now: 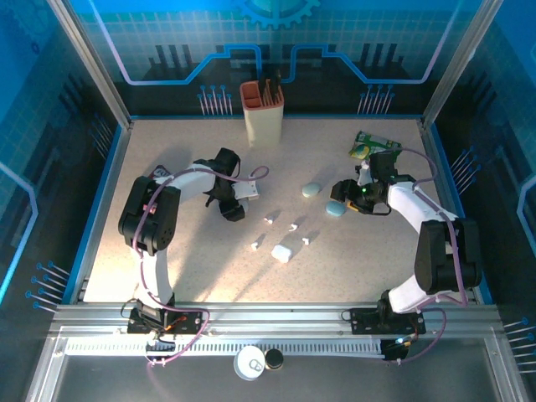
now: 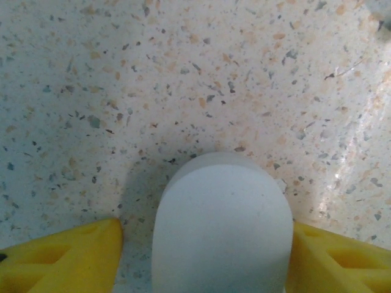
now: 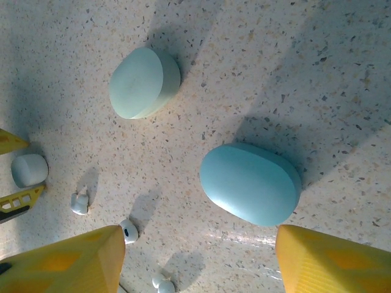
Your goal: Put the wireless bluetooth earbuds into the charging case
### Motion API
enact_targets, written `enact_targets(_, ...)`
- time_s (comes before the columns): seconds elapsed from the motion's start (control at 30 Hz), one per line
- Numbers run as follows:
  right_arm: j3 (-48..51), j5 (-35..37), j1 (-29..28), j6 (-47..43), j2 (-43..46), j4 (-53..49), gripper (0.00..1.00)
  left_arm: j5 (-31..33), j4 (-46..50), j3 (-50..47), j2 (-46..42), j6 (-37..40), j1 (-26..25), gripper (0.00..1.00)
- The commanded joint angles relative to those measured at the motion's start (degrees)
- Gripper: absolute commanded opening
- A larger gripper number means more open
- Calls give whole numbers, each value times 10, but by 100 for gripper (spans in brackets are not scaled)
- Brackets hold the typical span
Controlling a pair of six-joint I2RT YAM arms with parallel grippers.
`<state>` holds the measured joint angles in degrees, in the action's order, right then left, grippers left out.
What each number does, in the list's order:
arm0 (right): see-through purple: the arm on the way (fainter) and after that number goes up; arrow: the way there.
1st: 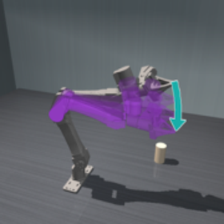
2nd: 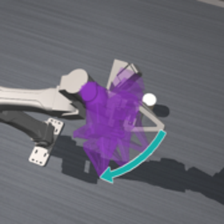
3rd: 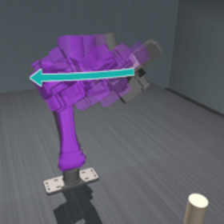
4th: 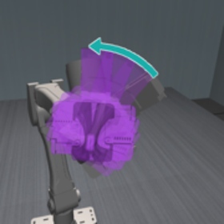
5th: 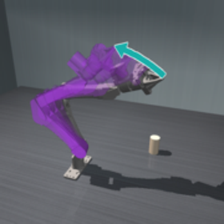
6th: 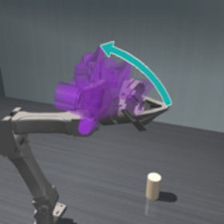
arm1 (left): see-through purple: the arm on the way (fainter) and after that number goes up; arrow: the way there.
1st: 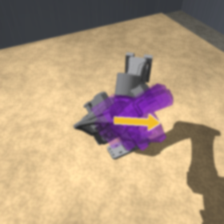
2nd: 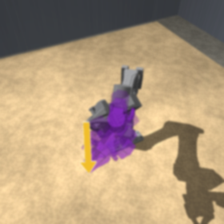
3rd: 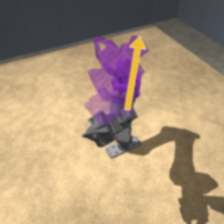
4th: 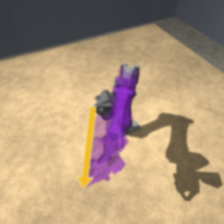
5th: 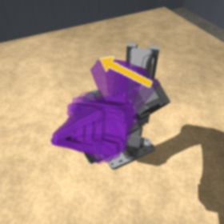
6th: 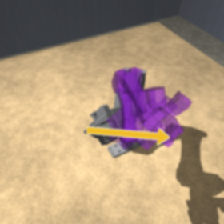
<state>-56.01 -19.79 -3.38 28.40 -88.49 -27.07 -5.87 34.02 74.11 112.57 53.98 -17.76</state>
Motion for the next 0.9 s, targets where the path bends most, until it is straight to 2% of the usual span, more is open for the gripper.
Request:
enact_targets(0.0, -16, -12, -6, -9, 1, -16, 66, 6, -3, -4, 8, 6, 4, 54)
enact_targets(0.27, -27, -31, -7, -5, 29, -31, 65, -3, -24, -33, -47, -4, 4, 51)
enact_targets(0.43, -64, -84, -23, -4, 45, -61, 64, -57, -72, -66, -125, -27, 4, 51)
enact_targets(0.57, -99, -122, -63, 11, 48, -67, 64, -96, -145, -107, -182, -35, -7, 50)
enact_targets(0.67, -137, -131, -102, 10, 41, -80, 64, -124, -194, -120, -216, -71, -18, 49)
enact_targets(0.87, -199, -142, -165, 6, 17, -99, 64, -165, -266, -138, -247, -116, -52, 43)
